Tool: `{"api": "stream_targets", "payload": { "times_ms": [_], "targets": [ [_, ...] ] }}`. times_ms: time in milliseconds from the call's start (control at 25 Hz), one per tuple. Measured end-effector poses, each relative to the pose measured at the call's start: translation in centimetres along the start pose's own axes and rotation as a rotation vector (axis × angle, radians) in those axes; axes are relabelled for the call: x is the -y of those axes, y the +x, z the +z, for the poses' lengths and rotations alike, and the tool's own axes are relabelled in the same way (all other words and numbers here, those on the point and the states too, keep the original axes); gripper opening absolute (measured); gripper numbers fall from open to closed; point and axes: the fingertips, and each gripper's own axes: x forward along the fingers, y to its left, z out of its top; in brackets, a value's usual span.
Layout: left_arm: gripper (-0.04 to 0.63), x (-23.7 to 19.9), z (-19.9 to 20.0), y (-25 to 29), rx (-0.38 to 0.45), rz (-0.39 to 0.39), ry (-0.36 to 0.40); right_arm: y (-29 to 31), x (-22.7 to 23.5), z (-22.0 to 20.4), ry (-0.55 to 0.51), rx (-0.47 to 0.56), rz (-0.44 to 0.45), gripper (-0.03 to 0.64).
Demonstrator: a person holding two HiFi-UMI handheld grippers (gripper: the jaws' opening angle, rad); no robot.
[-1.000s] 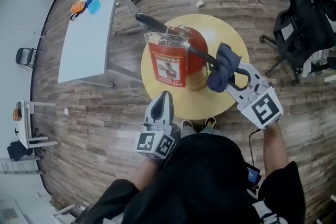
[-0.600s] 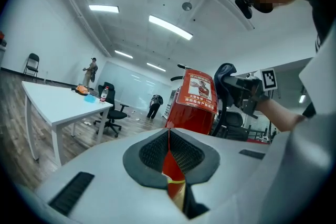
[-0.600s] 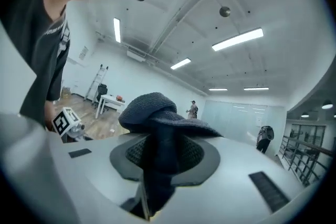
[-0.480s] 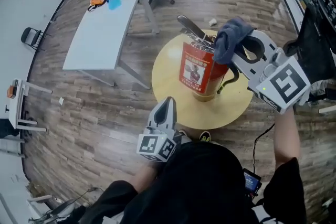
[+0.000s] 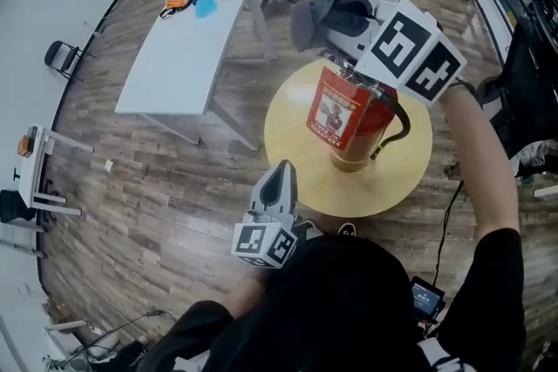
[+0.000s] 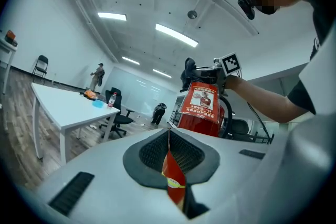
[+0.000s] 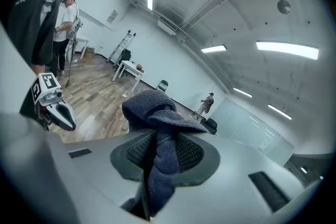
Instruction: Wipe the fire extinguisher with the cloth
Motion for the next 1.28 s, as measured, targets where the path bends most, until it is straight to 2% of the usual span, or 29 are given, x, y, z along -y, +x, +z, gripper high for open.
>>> {"api": "stream_targets", "payload": {
  "times_ms": [120, 320, 400, 520, 600, 680, 760, 840, 920, 1040, 1160, 1280],
  "targets": [
    [0.025, 0.4, 0.5, 0.0, 0.003, -0.003, 0.007, -0.5, -0.5, 0.4, 0.049, 0.024, 0.051, 0.095],
    [0.025, 0.5, -0.2, -0.2, -0.02, -0.007, 0.017, -6.1, -5.4, -0.8, -0.018, 0.017, 0.09, 0.092],
    [0.025, 0.7, -0.7, -0.2, -0.032, -0.018, 0.022, -7.7, -5.5, -2.1, 0.038, 0.025, 0.071, 0.092],
    [0.025, 1.3, -1.0, 0.2, -0.038, -0.036, 0.026, -8.7, -3.4, -7.1, 0.181, 0.001, -0.025, 0.092],
    [0.025, 1.7, -0.9, 0.5, -0.04, -0.042, 0.031, -8.1, -3.6, -10.6, 0.269, -0.016, -0.004, 0.092],
    [0.025, 2.0, -0.8, 0.7, -0.04, -0.043, 0.034, -7.8, -4.6, -12.0, 0.305, 0.013, 0.029, 0.088],
    [0.025, 2.1, -0.9, 0.7, -0.042, -0.041, 0.032, -8.4, -5.3, -11.6, 0.227, 0.039, 0.017, 0.089],
    [0.025, 2.1, -1.1, 0.6, -0.046, -0.035, 0.031, -8.9, -5.9, -10.5, 0.071, 0.036, 0.017, 0.089],
    [0.025, 2.0, -1.3, 0.4, -0.048, -0.026, 0.029, -9.8, -6.7, -9.2, -0.032, 0.058, 0.079, 0.089],
    [0.025, 1.6, -1.5, 0.0, -0.046, -0.008, 0.024, -10.7, -7.5, -7.8, -0.026, 0.1, 0.174, 0.087],
    [0.025, 1.3, -1.5, -0.3, -0.04, 0.008, 0.023, -9.4, -6.1, -9.0, -0.042, 0.074, 0.159, 0.088],
    [0.025, 1.3, -0.9, -1.0, -0.029, 0.022, 0.021, -8.6, -4.6, -10.5, -0.136, -0.02, 0.116, 0.089]
  ]
}}
